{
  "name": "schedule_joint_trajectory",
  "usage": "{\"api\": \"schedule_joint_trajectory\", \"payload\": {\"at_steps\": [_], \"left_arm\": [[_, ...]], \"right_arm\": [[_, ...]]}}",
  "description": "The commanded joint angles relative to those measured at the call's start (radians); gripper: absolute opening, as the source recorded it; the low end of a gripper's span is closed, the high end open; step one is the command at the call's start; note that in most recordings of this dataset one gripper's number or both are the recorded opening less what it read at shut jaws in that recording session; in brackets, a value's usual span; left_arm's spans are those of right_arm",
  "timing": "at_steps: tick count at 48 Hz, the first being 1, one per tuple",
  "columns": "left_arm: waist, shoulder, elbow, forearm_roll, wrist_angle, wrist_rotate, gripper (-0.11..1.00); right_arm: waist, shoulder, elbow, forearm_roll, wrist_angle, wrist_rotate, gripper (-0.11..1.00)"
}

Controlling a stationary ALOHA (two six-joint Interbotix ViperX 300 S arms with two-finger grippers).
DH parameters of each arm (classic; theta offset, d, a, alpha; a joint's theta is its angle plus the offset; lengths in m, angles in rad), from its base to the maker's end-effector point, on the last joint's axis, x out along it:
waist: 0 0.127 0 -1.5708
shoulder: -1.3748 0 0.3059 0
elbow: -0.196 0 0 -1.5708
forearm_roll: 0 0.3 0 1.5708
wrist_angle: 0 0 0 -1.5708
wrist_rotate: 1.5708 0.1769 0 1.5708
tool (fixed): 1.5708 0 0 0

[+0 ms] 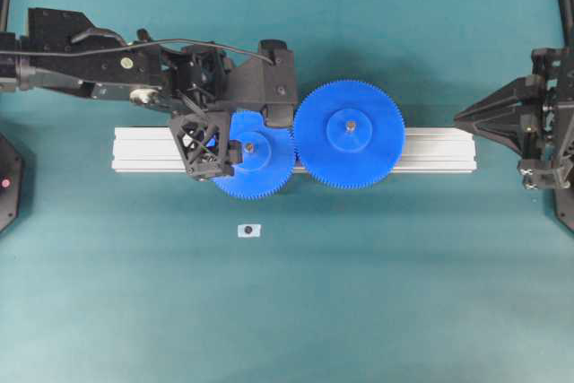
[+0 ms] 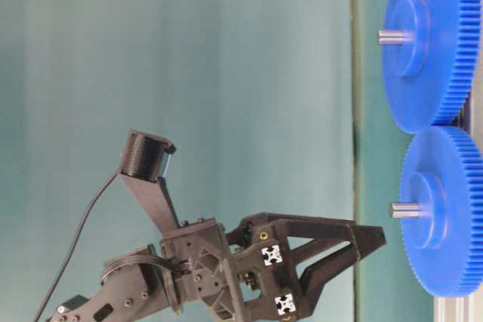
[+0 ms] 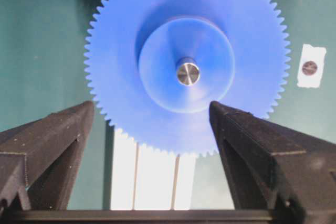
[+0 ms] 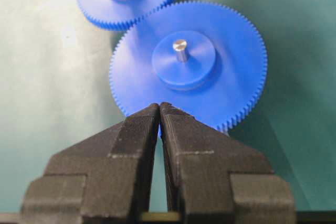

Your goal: Insert the small gear onto the shaft.

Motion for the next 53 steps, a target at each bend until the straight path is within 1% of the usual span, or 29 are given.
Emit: {"api": "schedule_joint_trajectory", "payload": {"at_steps": [1,16,30,40,53], "left_arm": [[-0.003,-0.029,-0.021,0.002,-0.002,-0.003,0.87],[-0.008,-0.098,0.006,0.002,0.002,-0.008,0.87],[-0.025,-0.189,0.069,0.002,0.063,-0.011,0.87],[-0.060,-0.253,0.100,0.002,0.063,-0.011,0.87],[-0.089,-0.336,0.132,0.002,0.060,-0.040,0.87]], "right_arm": [[-0.003,0.003,-0.009,0.000,-0.009,0.006,0.15],[-0.003,-0.012,-0.003,0.000,-0.008,0.006,0.15],[-0.003,-0.092,0.029,-0.002,0.003,0.006,0.15],[-0.003,-0.121,0.040,-0.002,0.031,0.006,0.15],[-0.003,-0.123,0.041,-0.002,0.032,0.006,0.15]]}}
